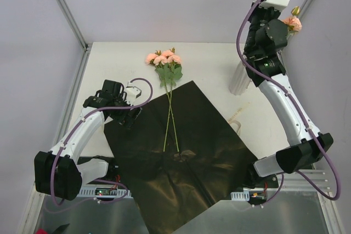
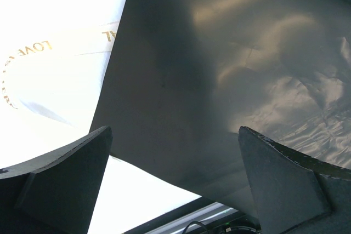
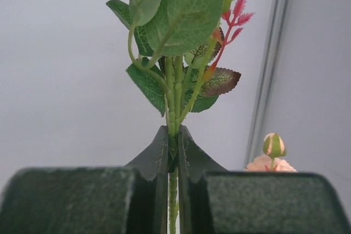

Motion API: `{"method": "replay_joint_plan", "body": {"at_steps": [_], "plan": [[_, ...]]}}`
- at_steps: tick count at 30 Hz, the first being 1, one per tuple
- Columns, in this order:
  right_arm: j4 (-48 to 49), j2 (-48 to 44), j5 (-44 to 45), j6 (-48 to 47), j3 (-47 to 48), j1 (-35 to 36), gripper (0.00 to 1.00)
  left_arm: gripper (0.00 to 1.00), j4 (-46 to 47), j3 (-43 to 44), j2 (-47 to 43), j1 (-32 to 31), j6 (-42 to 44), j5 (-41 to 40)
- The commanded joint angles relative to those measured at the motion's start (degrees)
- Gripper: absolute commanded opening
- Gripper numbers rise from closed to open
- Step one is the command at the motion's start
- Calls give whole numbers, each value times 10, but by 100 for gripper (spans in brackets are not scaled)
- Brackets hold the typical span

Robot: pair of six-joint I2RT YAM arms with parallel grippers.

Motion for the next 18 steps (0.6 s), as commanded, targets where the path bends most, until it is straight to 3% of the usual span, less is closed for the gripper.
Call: {"method": "replay_joint_plan", "body": {"at_steps": [1, 18], "plan": [[88, -26, -12, -38, -38, -29, 1, 99, 2, 4, 1, 7, -1, -1], [160, 20, -22, -54, -102, -78, 1, 99, 2, 6, 9, 7, 6, -6]]}}
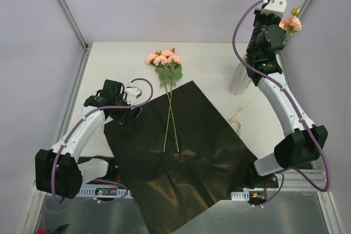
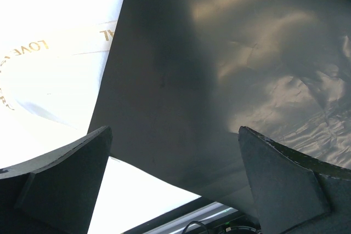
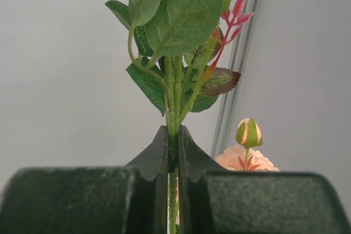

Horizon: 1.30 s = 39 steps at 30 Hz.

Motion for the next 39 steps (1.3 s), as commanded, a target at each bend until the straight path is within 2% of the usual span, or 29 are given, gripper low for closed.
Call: {"method": "replay_joint_plan", "body": {"at_steps": [1, 8, 9, 10, 11, 12, 14, 17, 20, 21, 23, 24, 27, 30, 31, 34, 39], "plan": [[62, 10, -6, 2, -14, -3, 1, 99, 1, 5, 0, 7, 5, -6], [70, 10, 14, 39, -77, 0, 1, 99, 1, -4, -16, 7, 8, -9], [63, 6, 22, 45, -85, 9, 6, 99, 0, -5, -17, 7, 9, -11], [62, -7, 40, 45, -92, 18, 16, 99, 0, -5, -19, 7, 9, -11], [63, -16, 51, 44, -113, 27, 46, 99, 1, -5, -21, 7, 8, -12], [72, -26, 61, 39, -123, 46, 61, 99, -1, -5, -22, 7, 9, -12], [79, -60, 94, 35, -152, 69, 80, 99, -1, -2, -23, 8, 7, -12], [68, -97, 111, 33, -168, 116, 87, 99, -4, 2, -24, 8, 3, -9], [19, -126, 124, 59, -173, 175, 89, 99, -5, 5, -28, 8, 1, -8], [-29, -131, 124, 79, -172, 186, 90, 99, -5, 6, -28, 9, 0, -8], [-90, -141, 101, 160, -172, 208, 90, 99, -4, 6, -28, 9, -1, -7], [-153, -140, 91, 191, -169, 214, 90, 99, -5, 7, -28, 8, -3, -7], [-246, -107, 25, 279, -161, 239, 87, 99, -5, 6, -23, 8, -7, -5], [-301, -43, -63, 328, -149, 263, 85, 99, -4, 6, -18, 9, -11, -5], [-316, -2, -114, 336, -131, 268, 83, 99, -4, 5, -15, 9, -10, -6], [-369, 93, -187, 355, -93, 288, 81, 99, -4, 5, -16, 8, -10, -6], [-409, 210, -213, 366, -4, 302, 75, 99, -4, 3, -18, 12, -8, -7]]}}
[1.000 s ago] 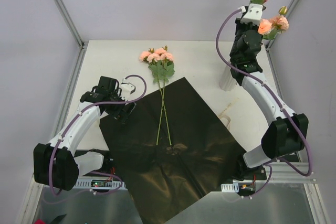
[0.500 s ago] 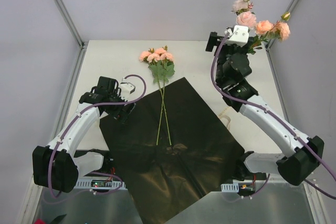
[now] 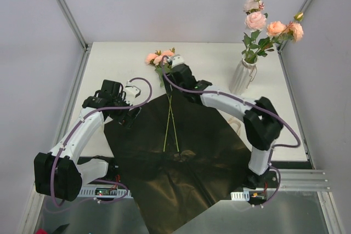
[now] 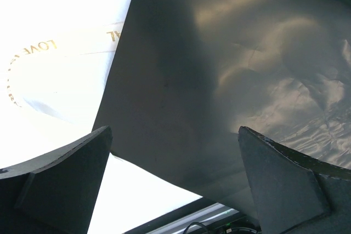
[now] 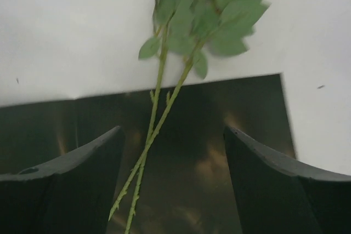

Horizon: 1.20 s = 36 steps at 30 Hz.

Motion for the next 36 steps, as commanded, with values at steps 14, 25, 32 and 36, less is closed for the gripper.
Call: {"method": "replay_joint_plan", "body": {"at_steps": [14, 25, 32, 36], "plan": [[-104, 223, -44, 102, 189, -11, 55, 99, -5, -12, -4, 17, 12, -13], [-96, 235, -30, 113, 174, -32, 54, 99, 4, -20, 4, 25, 17, -9], [-98, 267, -36, 117, 193, -39, 50, 99, 4, -25, 4, 30, 21, -13], [-103, 283, -41, 123, 213, -38, 50, 99, 3, -27, 0, 33, 25, -14]]}}
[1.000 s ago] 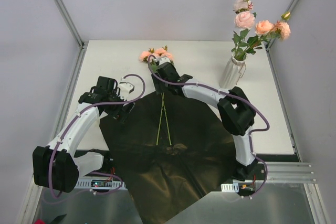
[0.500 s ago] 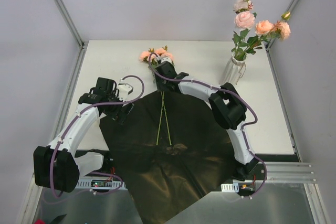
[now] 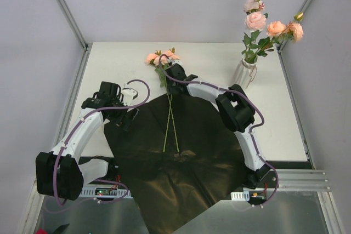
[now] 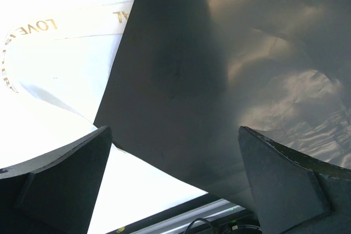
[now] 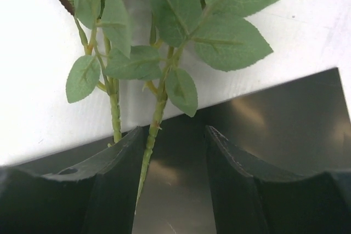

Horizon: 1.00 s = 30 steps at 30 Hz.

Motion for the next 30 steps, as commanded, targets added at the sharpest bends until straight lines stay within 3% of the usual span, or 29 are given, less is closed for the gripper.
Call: {"method": "replay_joint_plan", "body": {"at_steps": [1, 8, 11, 15, 18, 25, 30], "plan": [[-5, 18, -2, 15, 40, 1, 50, 99, 1, -9, -3, 7, 10, -4], [-49, 49, 0, 22, 93, 3, 45, 99, 1, -9, -2, 8, 8, -2], [-66, 55, 7, 25, 109, 6, 36, 99, 1, -8, -3, 8, 6, -2], [-80, 52, 24, 31, 116, 7, 12, 99, 0, -8, -8, 8, 7, -5], [-85, 41, 44, 34, 117, 6, 1, 99, -7, -6, -12, 8, 9, -8], [-69, -20, 88, 21, 127, 3, 1, 99, -26, 8, -26, 9, 4, -2], [-32, -124, 89, -35, 130, -4, 1, 99, -29, 15, -31, 10, -1, 5]]}}
